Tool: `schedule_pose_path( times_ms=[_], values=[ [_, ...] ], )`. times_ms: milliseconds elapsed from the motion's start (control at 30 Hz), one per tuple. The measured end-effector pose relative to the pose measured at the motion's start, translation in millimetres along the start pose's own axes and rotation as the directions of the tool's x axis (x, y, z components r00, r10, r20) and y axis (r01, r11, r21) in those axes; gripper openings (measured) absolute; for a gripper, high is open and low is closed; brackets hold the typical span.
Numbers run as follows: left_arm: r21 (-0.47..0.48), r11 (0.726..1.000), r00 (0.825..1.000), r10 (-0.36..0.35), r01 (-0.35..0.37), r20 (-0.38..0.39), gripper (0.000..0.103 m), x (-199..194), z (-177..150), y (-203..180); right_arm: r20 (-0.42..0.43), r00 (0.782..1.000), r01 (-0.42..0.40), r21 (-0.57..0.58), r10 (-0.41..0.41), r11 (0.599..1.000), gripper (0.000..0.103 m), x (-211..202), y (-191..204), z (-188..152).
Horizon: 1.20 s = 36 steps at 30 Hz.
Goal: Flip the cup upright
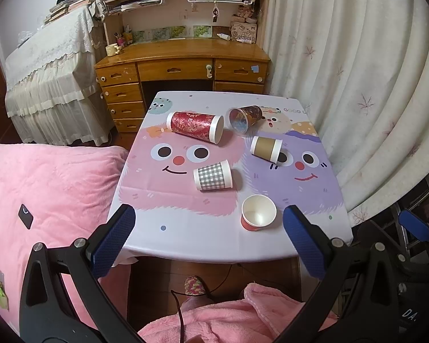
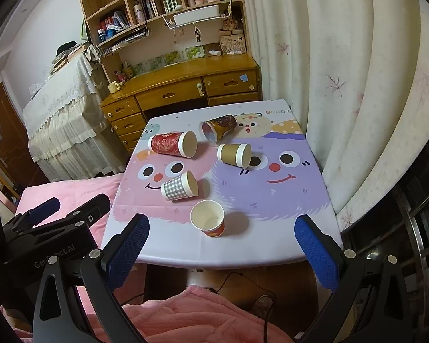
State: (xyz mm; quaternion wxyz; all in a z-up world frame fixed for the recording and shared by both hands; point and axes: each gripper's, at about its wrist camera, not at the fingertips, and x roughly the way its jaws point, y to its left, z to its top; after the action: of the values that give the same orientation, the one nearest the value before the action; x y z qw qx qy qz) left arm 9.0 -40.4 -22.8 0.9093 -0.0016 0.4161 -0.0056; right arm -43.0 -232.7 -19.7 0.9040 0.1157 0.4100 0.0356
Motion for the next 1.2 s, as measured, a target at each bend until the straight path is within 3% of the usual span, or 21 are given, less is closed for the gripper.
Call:
schedule_pose_path(
  times_ms=[1200],
  values=[
    [-0.006, 1.000, 1.000, 0.003, -0.003, -0.005, 0.102, -0.8, -4.3, 1.7, -0.037, 0.999, 0.004, 0.015, -0.004, 1.000, 0.103, 10.9, -1.8, -17.6]
  ],
)
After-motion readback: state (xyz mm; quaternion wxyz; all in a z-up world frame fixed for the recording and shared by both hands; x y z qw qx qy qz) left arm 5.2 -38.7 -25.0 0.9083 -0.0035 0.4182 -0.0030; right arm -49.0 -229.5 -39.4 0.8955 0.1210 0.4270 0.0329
